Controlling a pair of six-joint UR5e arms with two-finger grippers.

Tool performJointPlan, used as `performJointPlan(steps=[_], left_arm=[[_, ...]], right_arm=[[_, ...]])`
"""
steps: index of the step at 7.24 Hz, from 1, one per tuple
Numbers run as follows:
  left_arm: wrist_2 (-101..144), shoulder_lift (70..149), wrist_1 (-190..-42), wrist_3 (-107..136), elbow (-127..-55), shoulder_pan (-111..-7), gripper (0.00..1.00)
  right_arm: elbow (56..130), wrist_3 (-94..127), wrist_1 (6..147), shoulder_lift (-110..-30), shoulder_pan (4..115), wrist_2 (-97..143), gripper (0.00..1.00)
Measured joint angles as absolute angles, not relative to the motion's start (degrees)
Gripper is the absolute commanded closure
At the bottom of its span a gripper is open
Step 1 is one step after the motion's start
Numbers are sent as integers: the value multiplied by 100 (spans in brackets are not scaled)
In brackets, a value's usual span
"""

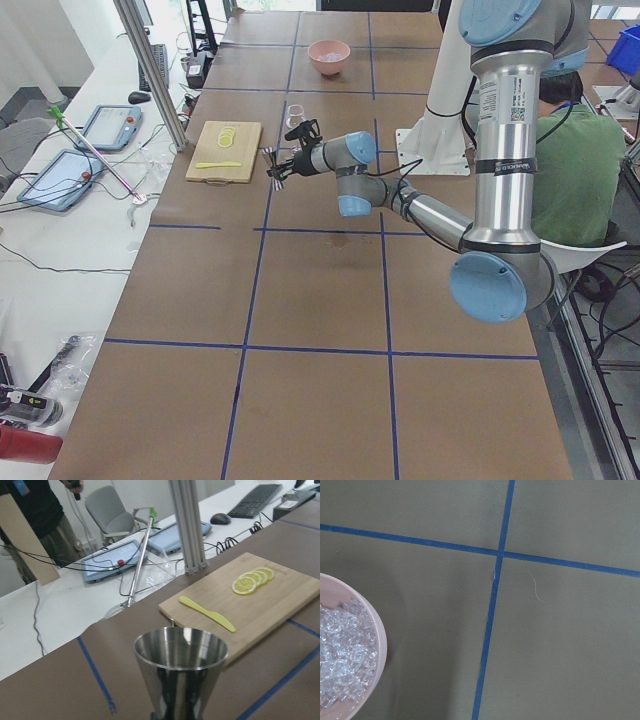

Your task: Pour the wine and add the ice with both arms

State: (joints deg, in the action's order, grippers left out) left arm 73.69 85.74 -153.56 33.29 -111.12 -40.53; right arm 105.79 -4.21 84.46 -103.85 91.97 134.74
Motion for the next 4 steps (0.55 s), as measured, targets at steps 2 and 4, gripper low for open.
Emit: performJointPlan(steps=[2,4], left_arm=[[6166,8340,-15997,4136,-10699,-3578,100],[4911,8394,-16157,5055,-10308,-2643,100]], right_arm=[[10582,-422,8446,-10391,9222,13474,0],[10580,-428,8446,-10402,9236,13474,0]])
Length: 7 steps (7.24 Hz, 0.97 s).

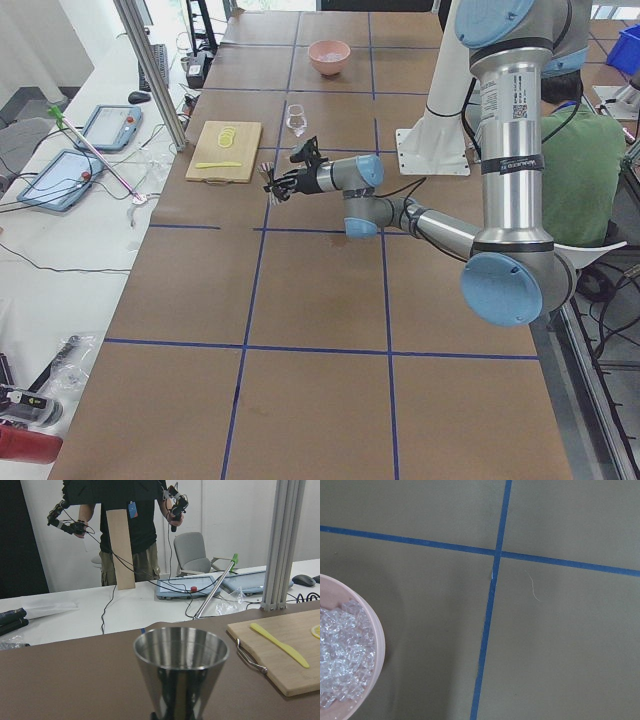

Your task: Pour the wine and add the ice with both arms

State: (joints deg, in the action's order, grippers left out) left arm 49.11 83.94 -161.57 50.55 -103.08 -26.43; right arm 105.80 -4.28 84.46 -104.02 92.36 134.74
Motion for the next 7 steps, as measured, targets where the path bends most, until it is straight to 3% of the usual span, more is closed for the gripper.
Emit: performJointPlan(steps=[7], left_arm=[[3604,8499,-16197,6577,-9352,-1382,100]], right_arm=[[10579,-422,8320,-10435,9270,13474,0]])
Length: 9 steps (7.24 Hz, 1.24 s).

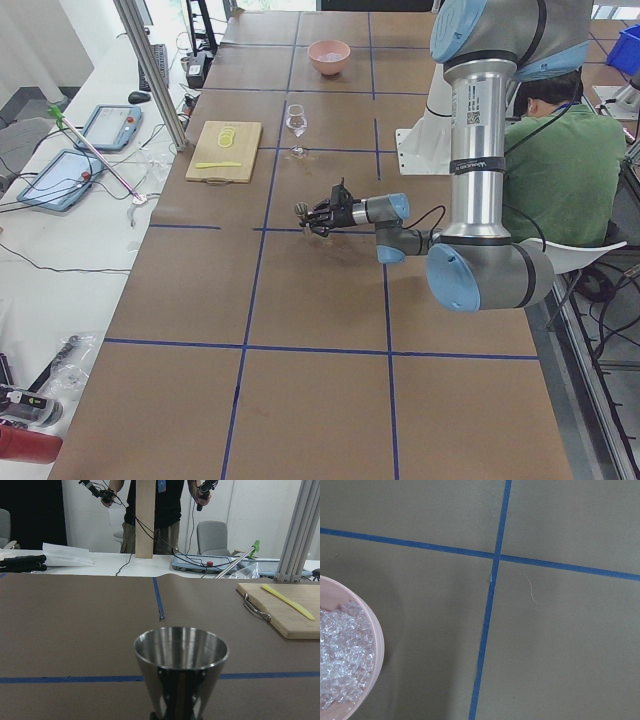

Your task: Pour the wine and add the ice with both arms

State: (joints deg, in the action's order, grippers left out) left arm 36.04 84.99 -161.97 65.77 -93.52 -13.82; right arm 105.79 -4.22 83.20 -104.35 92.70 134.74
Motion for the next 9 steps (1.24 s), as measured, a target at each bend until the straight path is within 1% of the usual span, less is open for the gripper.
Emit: performJointPlan(steps=[7,8,9], left_arm=[[3314,8499,-16207,6714,-9136,-976,100],[3314,8499,-16207,6715,-9134,-958,97],[3311,8499,-16207,6715,-9129,-947,91]], right_arm=[[10582,-426,8314,-10477,9301,13474,0],[10585,-428,8312,-10487,9304,13473,0],[10588,-430,8309,-10498,9310,13474,0]])
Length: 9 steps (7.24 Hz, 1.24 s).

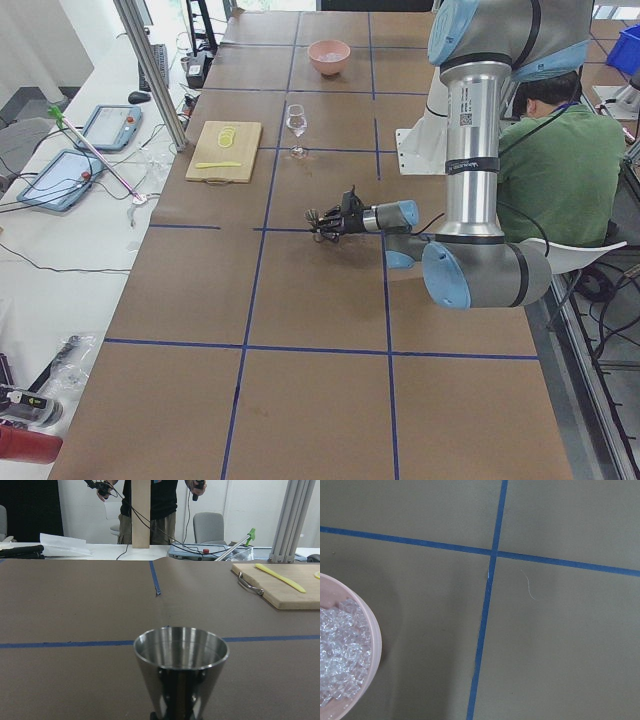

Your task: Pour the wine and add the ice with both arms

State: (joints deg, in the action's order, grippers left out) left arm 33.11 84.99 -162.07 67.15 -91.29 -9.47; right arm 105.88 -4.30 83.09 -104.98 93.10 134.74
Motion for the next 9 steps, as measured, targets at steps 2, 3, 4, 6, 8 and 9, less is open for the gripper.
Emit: performJointPlan(steps=[2,3,4,6,8,9], left_arm=[[3303,8499,-16202,6707,-9125,-939,71],[3295,8499,-16201,6699,-9115,-928,61],[3287,8499,-16197,6693,-9101,-909,56],[3238,8494,-16191,6684,-9090,-863,17],[3220,8488,-16195,6679,-9089,-854,0],[3218,8477,-16197,6673,-9107,-854,0]], right_arm=[[10590,-431,8306,-10509,9315,13474,0],[10591,-431,8306,-10511,9316,13474,0],[10591,-431,8306,-10514,9320,13474,0],[10591,-436,8306,-10525,9323,13474,0],[10591,-439,8306,-10529,9325,13474,0],[10593,-439,8306,-10529,9325,13474,0]])
